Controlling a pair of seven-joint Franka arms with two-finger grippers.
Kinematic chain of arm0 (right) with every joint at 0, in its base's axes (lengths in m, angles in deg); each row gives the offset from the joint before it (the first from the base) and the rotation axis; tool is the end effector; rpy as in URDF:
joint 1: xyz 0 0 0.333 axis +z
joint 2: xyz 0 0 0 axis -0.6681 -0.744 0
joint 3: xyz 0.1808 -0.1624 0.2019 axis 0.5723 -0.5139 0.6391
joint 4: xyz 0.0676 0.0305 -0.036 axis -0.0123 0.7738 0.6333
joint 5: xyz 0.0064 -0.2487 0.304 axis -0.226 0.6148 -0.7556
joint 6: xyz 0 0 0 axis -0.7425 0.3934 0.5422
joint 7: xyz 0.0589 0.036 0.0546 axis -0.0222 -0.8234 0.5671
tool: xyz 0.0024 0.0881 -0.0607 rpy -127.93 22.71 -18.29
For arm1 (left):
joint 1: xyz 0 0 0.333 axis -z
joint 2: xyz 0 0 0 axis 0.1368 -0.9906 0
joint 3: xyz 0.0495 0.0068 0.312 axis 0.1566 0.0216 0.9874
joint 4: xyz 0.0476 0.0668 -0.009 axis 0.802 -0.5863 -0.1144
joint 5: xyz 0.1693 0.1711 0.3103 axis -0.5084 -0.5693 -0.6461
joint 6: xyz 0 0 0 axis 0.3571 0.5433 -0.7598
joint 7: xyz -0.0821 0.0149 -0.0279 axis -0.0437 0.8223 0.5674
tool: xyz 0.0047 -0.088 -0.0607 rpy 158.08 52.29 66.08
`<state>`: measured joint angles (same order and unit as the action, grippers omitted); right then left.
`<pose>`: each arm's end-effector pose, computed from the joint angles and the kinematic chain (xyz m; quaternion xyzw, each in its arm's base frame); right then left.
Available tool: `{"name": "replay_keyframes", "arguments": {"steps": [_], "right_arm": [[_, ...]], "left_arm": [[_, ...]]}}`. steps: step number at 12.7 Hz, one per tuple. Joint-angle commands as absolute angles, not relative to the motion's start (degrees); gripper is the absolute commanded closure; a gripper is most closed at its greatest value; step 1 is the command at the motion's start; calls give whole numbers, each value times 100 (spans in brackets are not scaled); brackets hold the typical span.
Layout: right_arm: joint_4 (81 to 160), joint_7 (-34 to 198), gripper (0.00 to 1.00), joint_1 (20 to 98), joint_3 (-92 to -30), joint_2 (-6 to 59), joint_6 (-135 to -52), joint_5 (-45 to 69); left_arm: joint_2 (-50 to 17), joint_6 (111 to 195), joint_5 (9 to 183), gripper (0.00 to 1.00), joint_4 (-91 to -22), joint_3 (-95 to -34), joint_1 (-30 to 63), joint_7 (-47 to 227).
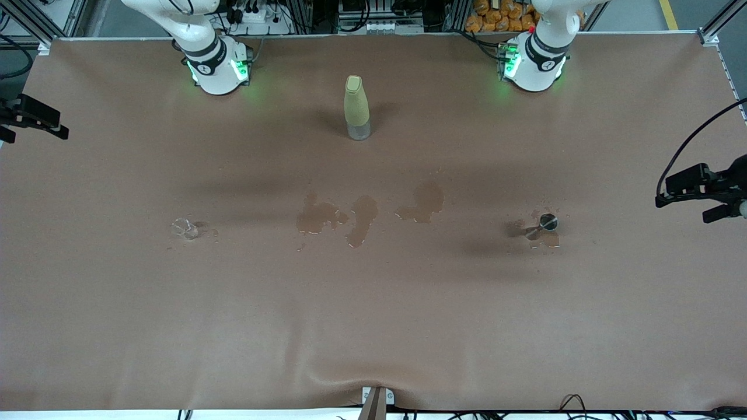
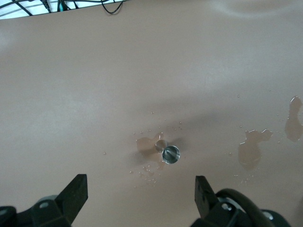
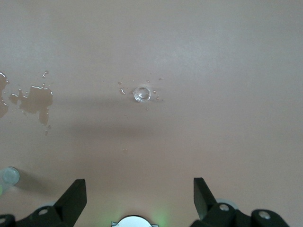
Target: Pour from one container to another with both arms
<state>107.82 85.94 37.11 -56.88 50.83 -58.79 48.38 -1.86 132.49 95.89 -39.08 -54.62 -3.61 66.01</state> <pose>0.5309 -0.0573 0.6484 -0.9987 -0.0257 0.0427 0.0108 0.6226 0.0282 0.5903 0.9886 -0.1149 0.0489 0.0846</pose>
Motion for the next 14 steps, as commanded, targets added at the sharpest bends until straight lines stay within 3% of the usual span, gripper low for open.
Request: {"name": "replay_keyframes", "arguments": {"steps": [1, 5, 14], "right_arm": [[10649, 8584, 0, 3648, -5709, 5019, -5889, 4946], [10649, 8584, 0, 3665, -5718, 5019, -5898, 4946], [10658, 8558, 0, 3876, -5964, 5010, -5915, 4929]], "left_arm": [[276, 13242, 9425, 0, -4266, -4635, 476, 7520], [926, 13338, 8784, 0, -4941, -4335, 1241, 7860], [1077, 13339, 8713, 0, -4881, -4325, 1753, 8325]]}}
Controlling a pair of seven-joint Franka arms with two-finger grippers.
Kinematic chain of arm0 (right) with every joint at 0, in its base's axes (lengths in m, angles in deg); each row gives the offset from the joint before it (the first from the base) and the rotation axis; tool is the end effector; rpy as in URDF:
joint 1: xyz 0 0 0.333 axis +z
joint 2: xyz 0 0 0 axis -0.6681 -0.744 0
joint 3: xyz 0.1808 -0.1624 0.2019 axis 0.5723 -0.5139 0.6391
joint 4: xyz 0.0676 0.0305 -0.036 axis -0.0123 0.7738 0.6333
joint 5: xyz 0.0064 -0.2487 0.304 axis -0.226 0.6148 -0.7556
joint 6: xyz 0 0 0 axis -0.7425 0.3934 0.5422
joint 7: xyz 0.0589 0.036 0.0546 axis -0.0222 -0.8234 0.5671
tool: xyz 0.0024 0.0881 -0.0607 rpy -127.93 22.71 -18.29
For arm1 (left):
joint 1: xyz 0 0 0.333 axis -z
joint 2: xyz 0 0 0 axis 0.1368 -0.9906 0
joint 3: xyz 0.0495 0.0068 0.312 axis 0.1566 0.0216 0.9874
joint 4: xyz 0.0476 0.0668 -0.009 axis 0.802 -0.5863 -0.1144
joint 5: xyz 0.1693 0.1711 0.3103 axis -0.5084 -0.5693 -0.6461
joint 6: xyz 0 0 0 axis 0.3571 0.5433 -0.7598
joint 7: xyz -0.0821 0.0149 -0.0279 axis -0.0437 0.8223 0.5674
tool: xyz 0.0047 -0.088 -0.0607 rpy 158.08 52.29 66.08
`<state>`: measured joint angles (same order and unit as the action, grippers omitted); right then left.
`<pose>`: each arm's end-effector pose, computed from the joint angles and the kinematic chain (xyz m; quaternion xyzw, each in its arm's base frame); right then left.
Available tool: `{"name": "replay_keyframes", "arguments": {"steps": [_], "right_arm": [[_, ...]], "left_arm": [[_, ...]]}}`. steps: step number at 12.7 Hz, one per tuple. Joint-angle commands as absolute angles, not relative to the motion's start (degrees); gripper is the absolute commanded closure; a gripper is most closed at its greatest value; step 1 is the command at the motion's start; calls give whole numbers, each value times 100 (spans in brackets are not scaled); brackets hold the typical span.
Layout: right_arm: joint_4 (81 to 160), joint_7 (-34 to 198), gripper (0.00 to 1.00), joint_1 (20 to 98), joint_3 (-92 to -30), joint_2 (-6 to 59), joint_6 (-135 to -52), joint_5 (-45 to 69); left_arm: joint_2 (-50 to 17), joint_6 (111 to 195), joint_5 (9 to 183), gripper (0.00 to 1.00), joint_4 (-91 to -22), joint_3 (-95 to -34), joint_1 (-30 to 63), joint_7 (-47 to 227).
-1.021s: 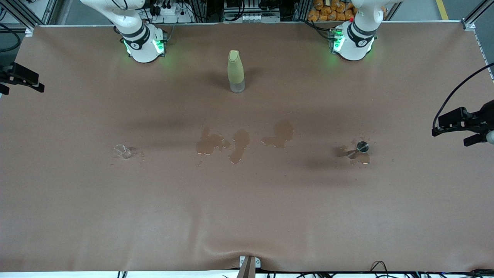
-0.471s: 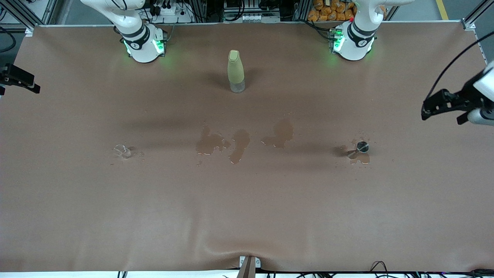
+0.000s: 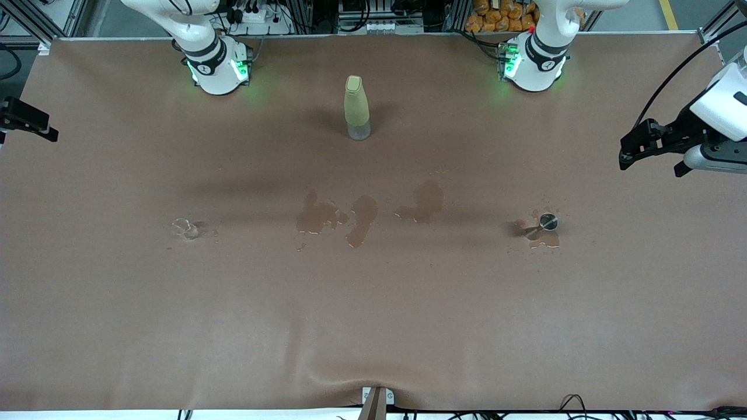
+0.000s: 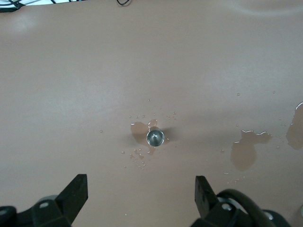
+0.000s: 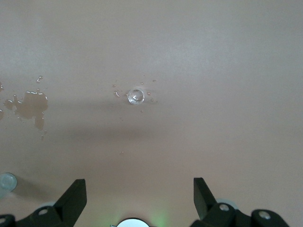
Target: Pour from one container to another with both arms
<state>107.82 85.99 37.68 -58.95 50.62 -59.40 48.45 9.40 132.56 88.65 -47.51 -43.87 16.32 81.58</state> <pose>0.5316 -0.0717 0.6473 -0.9991 -0.0130 0.0392 0.0103 0.5615 -0.0620 0.6335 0.9960 -0.0674 0.0567 0.0177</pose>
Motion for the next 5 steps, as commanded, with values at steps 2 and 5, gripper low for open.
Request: {"name": "replay_keyframes", "arguments": {"steps": [2, 5], "right_arm": [[10649, 8549, 0, 3876, -5955, 5019, -5898, 4929], [10658, 8523, 0, 3885, -5955, 5010, -5907, 4920]], "left_arm": [[1077, 13339, 8686, 0, -4881, -4325, 1823, 8571], [1059, 13313, 8669, 0, -4881, -4316, 1841, 8589]]}}
